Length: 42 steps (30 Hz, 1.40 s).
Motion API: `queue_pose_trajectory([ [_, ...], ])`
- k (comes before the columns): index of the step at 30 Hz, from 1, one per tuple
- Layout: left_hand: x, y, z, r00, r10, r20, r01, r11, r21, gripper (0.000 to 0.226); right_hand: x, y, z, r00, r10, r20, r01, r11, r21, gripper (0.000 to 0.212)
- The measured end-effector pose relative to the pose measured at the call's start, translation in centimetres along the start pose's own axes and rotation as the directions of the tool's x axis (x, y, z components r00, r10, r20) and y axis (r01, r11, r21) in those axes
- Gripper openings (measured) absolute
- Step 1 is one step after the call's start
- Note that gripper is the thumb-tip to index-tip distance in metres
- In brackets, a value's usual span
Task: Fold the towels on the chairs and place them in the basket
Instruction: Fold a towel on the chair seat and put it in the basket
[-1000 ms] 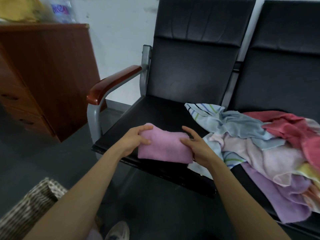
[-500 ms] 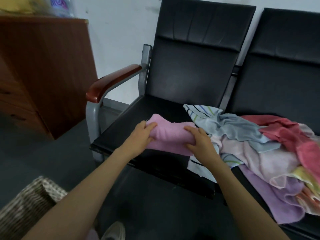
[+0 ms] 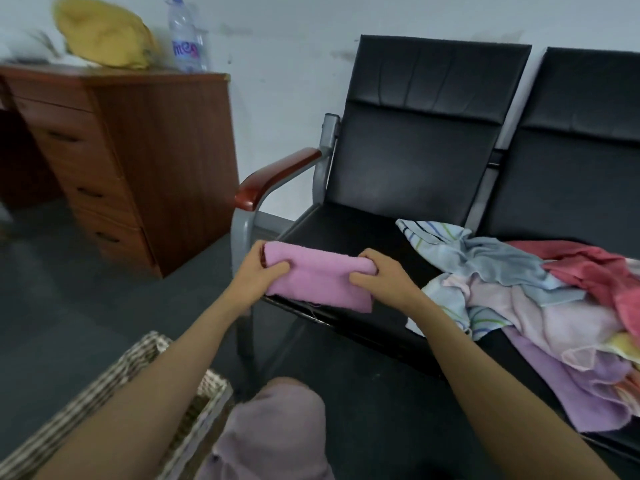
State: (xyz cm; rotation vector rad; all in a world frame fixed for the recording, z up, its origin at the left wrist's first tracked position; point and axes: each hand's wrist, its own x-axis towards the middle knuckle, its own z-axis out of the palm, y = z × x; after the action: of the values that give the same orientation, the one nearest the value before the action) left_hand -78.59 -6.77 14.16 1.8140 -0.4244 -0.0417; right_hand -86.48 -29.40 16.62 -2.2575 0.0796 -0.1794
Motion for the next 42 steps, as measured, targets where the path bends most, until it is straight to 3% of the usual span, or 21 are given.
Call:
queue_pose_trajectory([
  [3,-0.6,-3.1,-2.7,0.988,-0.137,-0.076,0.125,0.982,-0.144,0.039,1.1,-1.5,3.7,0.995,0.000,0.102,0.004,0.999,-0.036,0.022],
  [6,-0.8,-6.7,-5.1,0.970,-0.163,-0.178,0.150,0.985,-0.085,0.039,2.9,-2.9,8.1,0.952,-0.048,0.302,0.066,0.997,-0.048,0.040],
  [7,-0.8,-7.7,-5.3,0.934,-0.139,-0.330,0.130,0.990,-0.049,0.032,3.6,-3.4,9.7,0.926,-0.067,0.371,0.090,0.995,-0.045,0.048],
  [8,-0.8,-8.5,-6.1,0.840,-0.153,-0.520,0.148,0.988,-0.051,0.023,4.4,-3.8,11.5,0.896,-0.086,0.435,0.122,0.991,-0.056,0.054],
  [9,-0.9,-9.9,-7.3,0.765,-0.152,-0.625,0.177,0.984,-0.022,0.015,5.3,-4.2,13.5,0.865,-0.100,0.492,0.162,0.983,-0.085,0.056],
  [10,-1.3,-11.5,-8.6,0.825,-0.109,-0.555,0.184,0.980,0.081,0.011,6.0,-4.5,15.5,0.832,-0.107,0.545,0.205,0.971,-0.123,0.054],
  [11,-1.8,-13.8,-10.2,0.924,-0.074,-0.375,0.154,0.970,0.188,0.010,6.8,-4.7,17.7,0.798,-0.104,0.593,0.238,0.959,-0.152,0.051],
  [12,-2.5,-16.3,-12.0,0.963,-0.083,-0.255,0.151,0.953,0.262,0.011,7.4,-4.9,19.8,0.764,-0.090,0.639,0.260,0.949,-0.177,0.049],
  [15,-4.7,-22.0,-16.6,0.958,-0.184,-0.222,0.255,0.899,0.356,0.015,9.0,-5.1,26.1,0.653,-0.033,0.756,0.329,0.912,-0.245,0.057],
  [19,-8.0,-26.8,-19.6,0.948,-0.308,-0.083,0.313,0.842,0.440,0.026,9.1,-4.8,33.8,0.451,0.023,0.892,0.503,0.819,-0.276,0.076],
  [22,-10.2,-30.4,-20.3,0.919,-0.394,-0.009,0.342,0.786,0.514,0.029,8.0,-4.2,38.3,0.288,0.108,0.952,0.626,0.731,-0.272,0.066],
  [24,-11.3,-32.7,-19.7,0.901,-0.432,0.029,0.350,0.765,0.540,0.030,7.2,-3.6,41.0,0.220,0.182,0.958,0.684,0.672,-0.284,0.059],
  [26,-12.1,-34.9,-19.1,0.878,-0.478,0.036,0.388,0.753,0.532,0.034,6.7,-2.6,43.2,0.241,0.237,0.941,0.653,0.678,-0.338,0.050],
  [28,-12.5,-37.0,-18.4,0.845,-0.534,0.037,0.452,0.747,0.487,0.031,6.5,-0.8,45.7,0.268,0.177,0.947,0.706,0.633,-0.318,0.044],
  [29,-12.7,-37.8,-18.0,0.822,-0.569,0.011,0.498,0.730,0.468,0.032,6.3,0.0,46.8,0.260,0.150,0.954,0.744,0.599,-0.297,0.049],
  [31,-12.6,-39.8,-17.3,0.823,-0.566,-0.049,0.499,0.679,0.538,0.040,5.7,1.4,49.1,0.248,0.238,0.939,0.738,0.581,-0.342,0.063],
  [33,-12.2,-41.2,-16.3,0.821,-0.570,-0.034,0.485,0.665,0.568,0.040,5.1,2.1,50.4,0.328,0.339,0.882,0.627,0.620,-0.472,0.067],
  [37,-11.6,-43.6,-14.5,0.826,-0.559,-0.077,0.507,0.675,0.536,0.044,5.0,2.8,50.3,0.345,0.364,0.865,0.595,0.628,-0.501,0.047],
  [39,-11.5,-44.8,-13.8,0.818,-0.563,-0.119,0.548,0.698,0.461,0.048,4.7,3.4,51.1,0.355,0.428,0.831,0.639,0.538,-0.550,0.051],
  [42,-11.1,-45.0,-12.7,0.774,-0.598,-0.205,0.632,0.724,0.274,0.051,4.0,4.3,52.2,0.446,0.446,0.776,0.670,0.409,-0.620,0.057],
])
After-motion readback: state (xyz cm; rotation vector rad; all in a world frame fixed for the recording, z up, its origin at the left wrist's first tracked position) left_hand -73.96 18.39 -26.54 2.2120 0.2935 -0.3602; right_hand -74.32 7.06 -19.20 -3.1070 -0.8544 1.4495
